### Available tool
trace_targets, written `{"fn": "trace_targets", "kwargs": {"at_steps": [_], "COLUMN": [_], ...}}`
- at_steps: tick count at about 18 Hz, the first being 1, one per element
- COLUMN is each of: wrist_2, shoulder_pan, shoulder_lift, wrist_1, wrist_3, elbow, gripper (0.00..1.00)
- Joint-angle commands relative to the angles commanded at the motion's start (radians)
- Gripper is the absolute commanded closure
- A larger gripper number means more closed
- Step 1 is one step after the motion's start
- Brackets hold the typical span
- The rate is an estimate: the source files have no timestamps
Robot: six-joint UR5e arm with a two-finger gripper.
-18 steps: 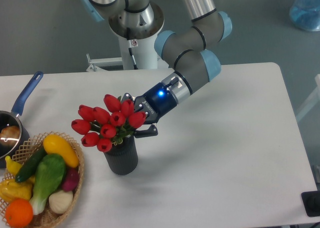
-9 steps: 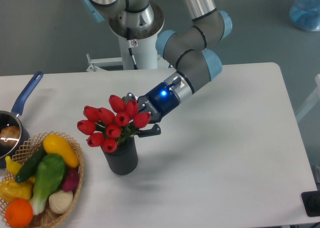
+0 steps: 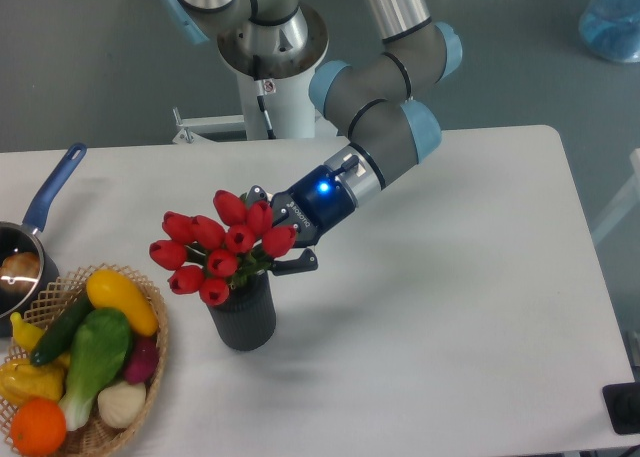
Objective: Insert the flowers into the vase
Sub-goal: 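Push the tulip stems further down into the vase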
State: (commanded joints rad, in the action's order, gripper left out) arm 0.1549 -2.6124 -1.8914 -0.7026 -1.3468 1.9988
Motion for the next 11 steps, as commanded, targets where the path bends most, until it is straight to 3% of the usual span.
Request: {"fn": "trace_targets", "kwargs": {"at_steps": [11], "wrist_2": [0.002], "shoulder_pan": [0.002], "shoulder_lift": [0.000], "wrist_1": [0.000], "wrist_3": [-0.002], "elbow": [0.014], "gripper": [0.66]}}
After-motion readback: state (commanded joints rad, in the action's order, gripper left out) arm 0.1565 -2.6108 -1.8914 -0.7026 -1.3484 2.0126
